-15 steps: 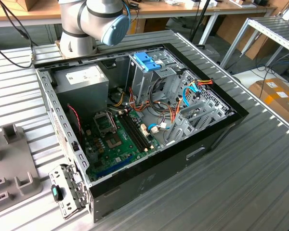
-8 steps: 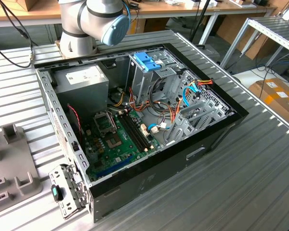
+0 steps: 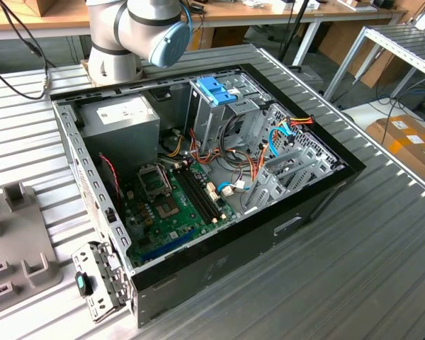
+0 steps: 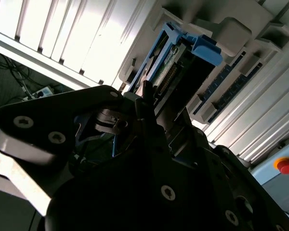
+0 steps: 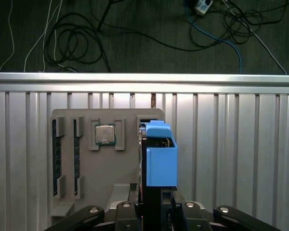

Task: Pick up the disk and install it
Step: 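Pick up the disk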

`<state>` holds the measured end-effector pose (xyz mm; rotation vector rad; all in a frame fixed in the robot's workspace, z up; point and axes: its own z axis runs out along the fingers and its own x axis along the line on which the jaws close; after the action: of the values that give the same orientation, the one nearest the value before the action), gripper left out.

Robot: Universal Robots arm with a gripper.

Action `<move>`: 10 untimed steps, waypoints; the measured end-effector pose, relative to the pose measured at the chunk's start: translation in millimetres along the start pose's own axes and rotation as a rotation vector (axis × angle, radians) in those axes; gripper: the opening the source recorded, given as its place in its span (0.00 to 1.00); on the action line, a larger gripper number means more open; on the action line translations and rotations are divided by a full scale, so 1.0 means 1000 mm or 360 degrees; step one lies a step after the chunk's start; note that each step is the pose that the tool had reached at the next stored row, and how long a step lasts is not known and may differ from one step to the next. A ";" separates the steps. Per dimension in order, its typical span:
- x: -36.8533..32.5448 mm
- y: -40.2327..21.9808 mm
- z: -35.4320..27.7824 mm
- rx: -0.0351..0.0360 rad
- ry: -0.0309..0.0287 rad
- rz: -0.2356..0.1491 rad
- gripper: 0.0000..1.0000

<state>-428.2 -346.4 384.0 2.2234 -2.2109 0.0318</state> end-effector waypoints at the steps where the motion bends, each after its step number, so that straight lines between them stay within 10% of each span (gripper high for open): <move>1: 0.0000 0.0000 -0.0002 0.0000 0.00000 0.0000 0.35; 10: 0.0000 0.0000 -0.0021 0.0000 0.00000 0.0000 0.35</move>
<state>-428.2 -346.4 386.1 2.2234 -2.2109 0.0317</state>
